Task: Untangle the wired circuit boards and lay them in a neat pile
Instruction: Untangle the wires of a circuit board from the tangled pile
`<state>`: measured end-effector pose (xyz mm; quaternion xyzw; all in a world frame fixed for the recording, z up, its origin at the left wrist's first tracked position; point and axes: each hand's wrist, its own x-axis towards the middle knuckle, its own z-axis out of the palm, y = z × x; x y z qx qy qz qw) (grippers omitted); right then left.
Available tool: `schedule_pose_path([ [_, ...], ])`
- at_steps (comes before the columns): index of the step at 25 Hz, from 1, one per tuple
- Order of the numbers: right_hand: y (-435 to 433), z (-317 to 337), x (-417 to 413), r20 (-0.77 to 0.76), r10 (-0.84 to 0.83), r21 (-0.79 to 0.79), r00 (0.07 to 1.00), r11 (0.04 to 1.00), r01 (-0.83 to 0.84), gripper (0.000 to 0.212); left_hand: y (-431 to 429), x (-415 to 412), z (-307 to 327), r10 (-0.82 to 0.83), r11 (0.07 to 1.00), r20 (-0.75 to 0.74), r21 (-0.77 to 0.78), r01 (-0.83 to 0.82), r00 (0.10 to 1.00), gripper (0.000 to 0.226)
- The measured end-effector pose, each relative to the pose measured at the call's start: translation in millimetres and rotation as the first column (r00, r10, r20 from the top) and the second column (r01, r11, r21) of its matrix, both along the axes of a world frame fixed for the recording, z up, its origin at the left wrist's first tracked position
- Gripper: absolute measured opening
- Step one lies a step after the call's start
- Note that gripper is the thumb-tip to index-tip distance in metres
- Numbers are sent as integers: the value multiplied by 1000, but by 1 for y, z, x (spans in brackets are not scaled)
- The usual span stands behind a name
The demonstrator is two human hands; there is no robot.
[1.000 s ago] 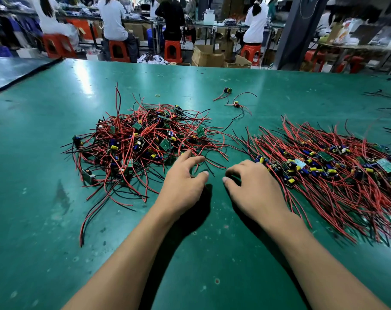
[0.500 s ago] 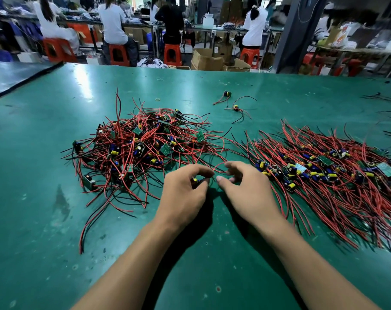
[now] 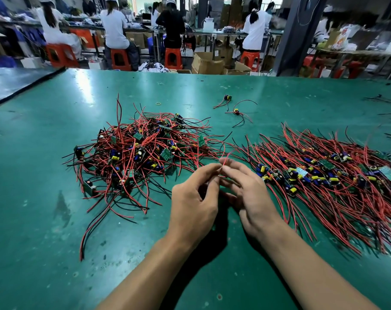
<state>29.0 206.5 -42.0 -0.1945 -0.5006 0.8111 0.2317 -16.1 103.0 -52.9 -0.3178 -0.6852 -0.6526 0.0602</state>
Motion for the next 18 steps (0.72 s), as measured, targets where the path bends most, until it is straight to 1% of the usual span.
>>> schedule_pose_path([
  [3, 1, 0, 0, -40, -62, -42, 997, 997, 60, 13, -1, 1, -1, -26, 999, 43, -35, 27, 999, 37],
  [5, 3, 1, 0, -43, -89, -29, 995, 996, 88, 18, -3, 1, 0, -24, 999, 67, -34, 26, 997, 38],
  [7, 5, 1, 1, -35, -103, 3, 994, 995, 103, 25, -5, 2, 0, 23, 999, 41, -37, -21, 999, 33],
  [8, 7, 1, 1, -22, -115, 19, 993, 993, 115, 27, -6, 2, -1, 43, 999, 82, -32, -41, 996, 29],
  [9, 8, 0, 0, -7, -132, 32, 991, 991, 132, 26, -5, 2, -2, 45, 999, 178, -14, -43, 983, 26],
  [11, 11, -3, 0, 17, -156, 35, 988, 987, 156, 21, -5, 0, -2, -19, 998, 425, 63, -9, 905, 22],
  [12, 12, -2, 0, 21, -150, 13, 988, 989, 150, 16, -5, -1, 0, -68, 994, 522, 107, 14, 850, 20],
  [13, 13, -1, 1, 15, -126, -29, 992, 992, 126, 11, -6, -2, 2, -113, 990, 586, 135, 41, 802, 17],
  [14, 14, 1, 2, -2, -89, -93, 996, 992, 88, 7, -6, -2, 4, -153, 986, 627, 146, 77, 764, 14],
  [16, 15, 4, 3, -38, -12, -237, 999, 972, 2, 10, -5, -2, 8, -229, 973, 678, 142, 181, 699, 13],
  [18, 14, 8, 4, -56, 41, -279, 998, 959, -55, 7, -6, -4, 11, -308, 945, 711, 154, 287, 632, 22],
])
